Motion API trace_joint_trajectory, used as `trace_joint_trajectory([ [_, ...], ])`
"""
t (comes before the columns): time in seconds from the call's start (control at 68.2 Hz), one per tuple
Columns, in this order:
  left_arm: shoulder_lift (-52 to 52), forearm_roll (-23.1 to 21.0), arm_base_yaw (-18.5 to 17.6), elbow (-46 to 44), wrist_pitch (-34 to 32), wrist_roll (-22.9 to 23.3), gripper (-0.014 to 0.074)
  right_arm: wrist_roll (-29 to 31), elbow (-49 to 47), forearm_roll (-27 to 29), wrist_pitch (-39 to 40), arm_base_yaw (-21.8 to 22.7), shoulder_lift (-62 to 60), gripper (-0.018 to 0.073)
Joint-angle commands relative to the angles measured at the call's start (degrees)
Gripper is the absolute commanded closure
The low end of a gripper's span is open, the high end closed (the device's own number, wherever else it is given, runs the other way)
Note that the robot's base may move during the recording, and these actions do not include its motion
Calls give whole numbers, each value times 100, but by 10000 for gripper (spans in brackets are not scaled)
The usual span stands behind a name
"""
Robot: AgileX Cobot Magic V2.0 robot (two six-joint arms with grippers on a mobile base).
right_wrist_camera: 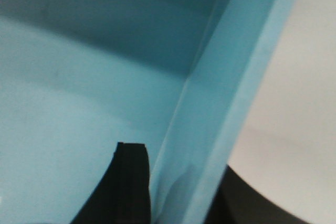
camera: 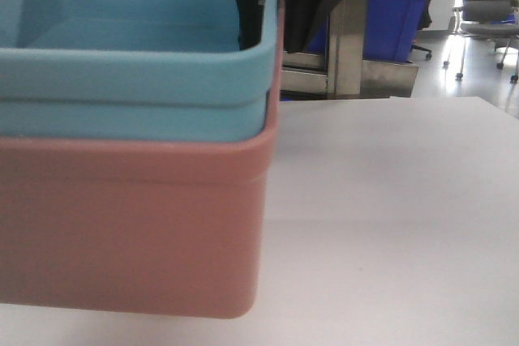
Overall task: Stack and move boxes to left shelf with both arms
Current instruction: 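Lift the stacked bins with both grippers off the table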
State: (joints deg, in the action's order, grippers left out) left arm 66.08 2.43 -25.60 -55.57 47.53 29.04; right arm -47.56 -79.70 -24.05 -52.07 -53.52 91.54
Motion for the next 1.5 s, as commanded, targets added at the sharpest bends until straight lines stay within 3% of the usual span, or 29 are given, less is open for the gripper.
trace_joint_trajectory([
  [0.0, -26, -392, -398, -472, -406, -106, 602, -58, -291, -621, 590, 45, -114, 506],
  [0.22, 577, 292, -930, -1195, -235, 388, 603, -17, -841, -443, 466, 24, 122, 506],
  [0.411, 1046, 875, -1187, -1754, 15, 845, 602, -17, -1217, -388, 194, 18, 375, 506],
  [0.763, 1469, 665, -1198, -1885, -72, 900, 602, -41, -1231, -354, 293, 18, 440, 506],
  [1.481, 1606, 821, -1238, -1885, -206, 900, 603, -55, -1231, -338, -49, 17, 454, 506],
])
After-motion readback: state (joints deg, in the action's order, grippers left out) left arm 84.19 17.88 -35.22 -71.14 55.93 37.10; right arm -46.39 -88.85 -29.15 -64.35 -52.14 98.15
